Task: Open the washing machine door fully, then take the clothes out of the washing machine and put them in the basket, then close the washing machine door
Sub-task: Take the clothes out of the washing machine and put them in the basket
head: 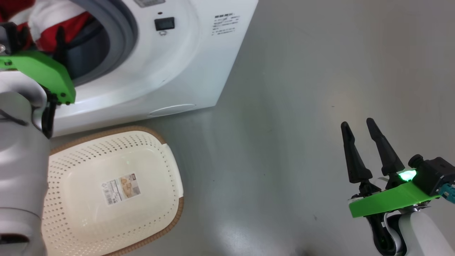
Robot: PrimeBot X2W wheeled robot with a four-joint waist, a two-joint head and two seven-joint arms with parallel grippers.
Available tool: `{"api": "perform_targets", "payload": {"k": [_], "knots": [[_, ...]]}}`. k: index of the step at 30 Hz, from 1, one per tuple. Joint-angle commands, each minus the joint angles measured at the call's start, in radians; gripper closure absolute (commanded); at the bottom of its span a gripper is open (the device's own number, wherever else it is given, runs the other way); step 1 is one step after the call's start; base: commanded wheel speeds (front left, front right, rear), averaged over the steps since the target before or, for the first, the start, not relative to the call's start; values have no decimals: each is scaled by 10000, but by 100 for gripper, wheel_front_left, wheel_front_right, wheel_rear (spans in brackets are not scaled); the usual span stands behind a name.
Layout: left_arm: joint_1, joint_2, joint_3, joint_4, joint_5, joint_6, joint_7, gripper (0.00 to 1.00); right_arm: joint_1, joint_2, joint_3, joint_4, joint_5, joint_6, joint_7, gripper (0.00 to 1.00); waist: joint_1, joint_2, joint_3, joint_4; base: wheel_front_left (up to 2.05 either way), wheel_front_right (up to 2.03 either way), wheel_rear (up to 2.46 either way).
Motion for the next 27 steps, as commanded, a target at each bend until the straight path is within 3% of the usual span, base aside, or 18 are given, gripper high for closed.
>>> {"api": "perform_targets", "payload": {"k": [1, 11, 12, 13, 15, 16, 17, 18, 27], "knots": [[-306, 551, 65, 41, 27, 132, 72, 0, -60, -48, 251, -232, 87, 65, -65, 0, 0, 0, 162, -162, 0, 0, 0], [-682, 755, -35, 583, -61, 203, 231, 0, -123, -67, 442, -239, 138, 65, -65, 0, 0, 0, 278, -360, 0, 0, 0], [-699, 772, -33, 612, -84, 214, 248, 4, -133, -64, 446, -241, 138, 65, -65, 0, 0, 0, 290, -368, 0, 0, 0], [-693, 774, -47, 637, -96, 213, 265, 39, -143, -61, 447, -236, 138, 65, -65, 0, 0, 0, 294, -374, 0, 0, 0], [-668, 775, -76, 677, -121, 208, 271, 58, -154, -54, 447, -217, 137, 65, -65, 0, 0, 0, 278, -392, 0, 0, 0], [-651, 781, -89, 695, -135, 205, 286, 82, -155, -52, 440, -211, 137, 65, -65, 0, 0, 0, 270, -397, 0, 0, 0], [-634, 786, -104, 709, -146, 201, 293, 96, -155, -50, 431, -208, 137, 65, -65, 0, 0, 0, 262, -399, 0, 0, 0], [-615, 787, -116, 722, -162, 196, 287, 100, -154, -49, 422, -207, 135, 65, -65, 0, 0, 0, 249, -399, 0, 0, 0], [-431, 583, -101, 753, -496, 94, -472, 100, -135, -90, 277, -202, 101, 65, -65, 0, 0, 0, 45, -181, 0, 0, 0]]}}
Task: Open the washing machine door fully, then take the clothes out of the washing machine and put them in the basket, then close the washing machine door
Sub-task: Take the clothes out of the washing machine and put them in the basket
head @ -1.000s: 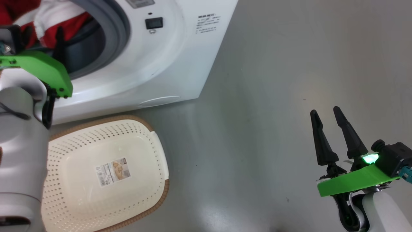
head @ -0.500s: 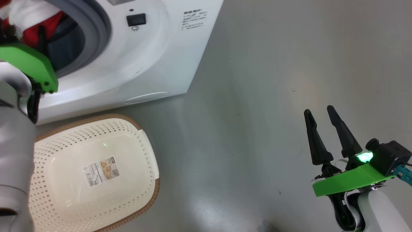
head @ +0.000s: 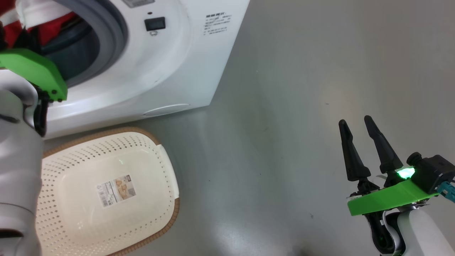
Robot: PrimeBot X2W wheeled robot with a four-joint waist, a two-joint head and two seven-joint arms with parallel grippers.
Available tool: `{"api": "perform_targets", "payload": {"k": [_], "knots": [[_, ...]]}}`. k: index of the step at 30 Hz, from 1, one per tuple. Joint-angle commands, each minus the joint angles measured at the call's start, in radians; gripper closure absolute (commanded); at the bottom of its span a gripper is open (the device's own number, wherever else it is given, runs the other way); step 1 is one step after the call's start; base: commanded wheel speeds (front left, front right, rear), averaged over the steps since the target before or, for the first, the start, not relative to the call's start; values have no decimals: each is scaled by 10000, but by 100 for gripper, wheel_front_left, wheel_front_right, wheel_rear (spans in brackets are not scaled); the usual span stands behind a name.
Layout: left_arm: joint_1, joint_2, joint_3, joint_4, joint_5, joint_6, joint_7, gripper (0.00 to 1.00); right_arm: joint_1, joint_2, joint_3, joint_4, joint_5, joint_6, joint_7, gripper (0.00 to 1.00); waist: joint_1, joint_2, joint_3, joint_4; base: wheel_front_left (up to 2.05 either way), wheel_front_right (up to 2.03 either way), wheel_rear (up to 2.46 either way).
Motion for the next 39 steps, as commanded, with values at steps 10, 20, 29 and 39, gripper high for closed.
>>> {"api": "perform_targets", "payload": {"k": [10, 20, 29, 39], "knots": [[2016, -77, 924, -3210, -666, -61, -589, 100, 221, -225, 5, -182, 38, 65, -65, 0, 0, 0, -716, 608, 0, 0, 0], [4978, -1178, 2466, -7600, -515, -169, -592, 100, 475, -368, -190, -234, 4, 65, -65, 0, 0, 0, -1031, 1186, 0, 0, 0], [6216, -1616, 2952, -10132, -345, -226, -593, 100, 495, -378, -261, -247, 2, 65, -65, 0, 0, 0, -1015, 1449, 0, 0, 0], [7484, -1674, 2757, -13163, -948, -125, -593, 100, 565, -375, -266, -215, 7, 65, -65, 0, 0, 0, -1083, 1545, 0, 0, 0]]}}
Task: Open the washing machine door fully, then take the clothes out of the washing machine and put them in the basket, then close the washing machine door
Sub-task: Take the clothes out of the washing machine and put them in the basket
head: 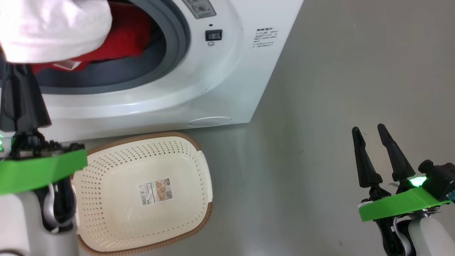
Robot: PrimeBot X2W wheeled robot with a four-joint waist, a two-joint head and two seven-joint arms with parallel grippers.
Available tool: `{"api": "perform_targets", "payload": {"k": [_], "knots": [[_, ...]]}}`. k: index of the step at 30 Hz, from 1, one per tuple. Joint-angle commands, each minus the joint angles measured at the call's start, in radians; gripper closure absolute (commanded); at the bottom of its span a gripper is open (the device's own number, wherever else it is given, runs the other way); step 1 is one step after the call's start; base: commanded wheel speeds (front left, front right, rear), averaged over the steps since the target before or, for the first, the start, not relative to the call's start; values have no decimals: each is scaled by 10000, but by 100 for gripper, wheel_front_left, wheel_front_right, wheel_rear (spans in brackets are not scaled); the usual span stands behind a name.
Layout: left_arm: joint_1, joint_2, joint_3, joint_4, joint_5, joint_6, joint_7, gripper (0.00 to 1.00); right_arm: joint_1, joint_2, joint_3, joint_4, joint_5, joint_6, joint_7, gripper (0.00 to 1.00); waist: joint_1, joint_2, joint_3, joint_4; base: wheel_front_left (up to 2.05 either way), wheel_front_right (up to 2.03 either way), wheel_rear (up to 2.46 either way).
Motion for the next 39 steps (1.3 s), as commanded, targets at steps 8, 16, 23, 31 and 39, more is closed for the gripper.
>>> {"api": "perform_targets", "payload": {"k": [8, 16, 23, 31, 39], "knots": [[855, 259, -303, -2447, -199, 527, -76, 100, 159, -193, 165, -227, 46, 65, -65, 0, 0, -1, -12, 61, 0, 0, 0], [1427, 259, -878, -1031, -232, 709, -76, 100, 168, -170, 389, -153, 37, 65, -65, 0, 0, -1, -126, -5, 0, 0, 0], [1729, 258, -967, 807, -193, 659, -76, 100, 206, -161, 427, -148, 67, 65, -65, 0, 0, -1, -59, -95, 0, 0, 0], [1595, 258, -1029, 2614, -228, 566, -76, 100, 89, -104, 427, -215, 60, 65, -65, 0, 0, -1, 300, -108, 0, 0, 0], [930, 258, -1084, 4796, 64, 426, -76, 100, -174, -54, 486, -270, 94, 65, -65, 0, 0, -1, 897, -187, 0, 0, 0]]}}
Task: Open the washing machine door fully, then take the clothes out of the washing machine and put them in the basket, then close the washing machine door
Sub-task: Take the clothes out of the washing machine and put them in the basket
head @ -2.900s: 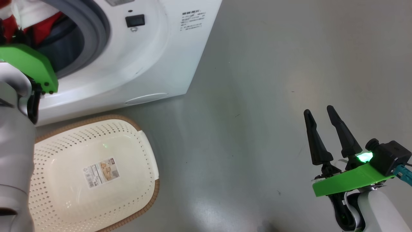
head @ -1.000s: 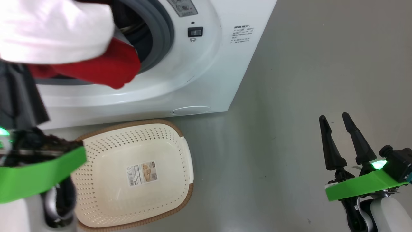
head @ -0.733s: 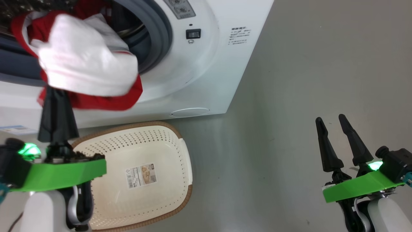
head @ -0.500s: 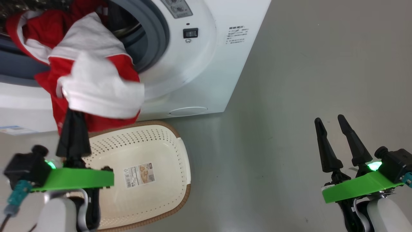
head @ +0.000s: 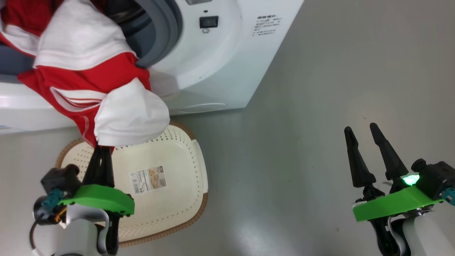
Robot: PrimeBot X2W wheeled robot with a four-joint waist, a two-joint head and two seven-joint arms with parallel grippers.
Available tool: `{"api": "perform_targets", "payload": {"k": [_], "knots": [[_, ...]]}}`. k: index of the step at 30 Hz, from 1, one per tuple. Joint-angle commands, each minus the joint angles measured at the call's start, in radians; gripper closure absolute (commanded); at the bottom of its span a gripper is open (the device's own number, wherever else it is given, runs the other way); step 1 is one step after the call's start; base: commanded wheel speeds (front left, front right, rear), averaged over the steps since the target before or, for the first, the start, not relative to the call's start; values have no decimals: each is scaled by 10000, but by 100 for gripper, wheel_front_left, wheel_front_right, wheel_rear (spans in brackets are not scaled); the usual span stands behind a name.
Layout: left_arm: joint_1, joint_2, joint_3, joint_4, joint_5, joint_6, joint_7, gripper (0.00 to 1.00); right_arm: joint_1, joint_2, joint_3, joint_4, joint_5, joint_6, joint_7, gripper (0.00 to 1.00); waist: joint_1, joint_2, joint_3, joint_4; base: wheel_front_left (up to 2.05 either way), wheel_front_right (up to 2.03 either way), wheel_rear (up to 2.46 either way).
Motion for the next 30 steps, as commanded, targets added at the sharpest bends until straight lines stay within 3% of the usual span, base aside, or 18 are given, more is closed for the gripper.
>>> {"api": "perform_targets", "payload": {"k": [1, 4, 14, 17, 19, 23, 24, 25, 26, 30], "knots": [[-116, 231, 250, 73, 122, -93, -49, 100, -110, -93, 185, -251, 96, 65, -65, 0, 0, 0, 243, -51, 0, 0, 0], [-438, 231, 216, 828, 378, -97, -49, 94, -219, -92, 175, -269, 100, 65, -65, 0, 0, 0, 477, -99, 0, 0, 0], [-1520, 231, 309, 2303, 842, -198, -49, 96, -509, -47, 121, -344, 91, 65, -65, 0, 0, 0, 1035, -204, 0, 0, 0], [-1806, 231, 409, 2625, 952, -214, -49, 90, -578, -56, 107, -370, 92, 65, -65, 0, 0, 0, 1152, -192, 0, 0, 0], [-1983, 231, 454, 2824, 950, -179, -49, 82, -612, -73, 90, -381, 86, 65, -65, 0, 0, 0, 1203, -170, 0, 0, 0], [-2261, 231, 510, 3081, 971, -157, -49, 54, -685, -88, 96, -387, 66, 65, -65, 0, 0, 0, 1257, -151, 0, 0, 0], [-2299, 231, 515, 3088, 952, -154, -49, 41, -697, -89, 93, -386, 64, 65, -65, 0, 0, 0, 1256, -147, 0, 0, 0], [-2317, 231, 521, 3057, 925, -153, -49, 17, -705, -90, 91, -384, 62, 65, -65, 0, 0, 0, 1249, -143, 0, 0, 0], [-2315, 231, 517, 3020, 902, -152, -49, 0, -709, -92, 87, -382, 60, 65, -65, 0, 0, 0, 1235, -138, 0, 0, 0], [-2228, 231, 500, 2827, 782, -147, -49, 0, -698, -96, 62, -371, 58, 65, -65, 0, 0, 0, 1176, -111, 0, 0, 0]]}}
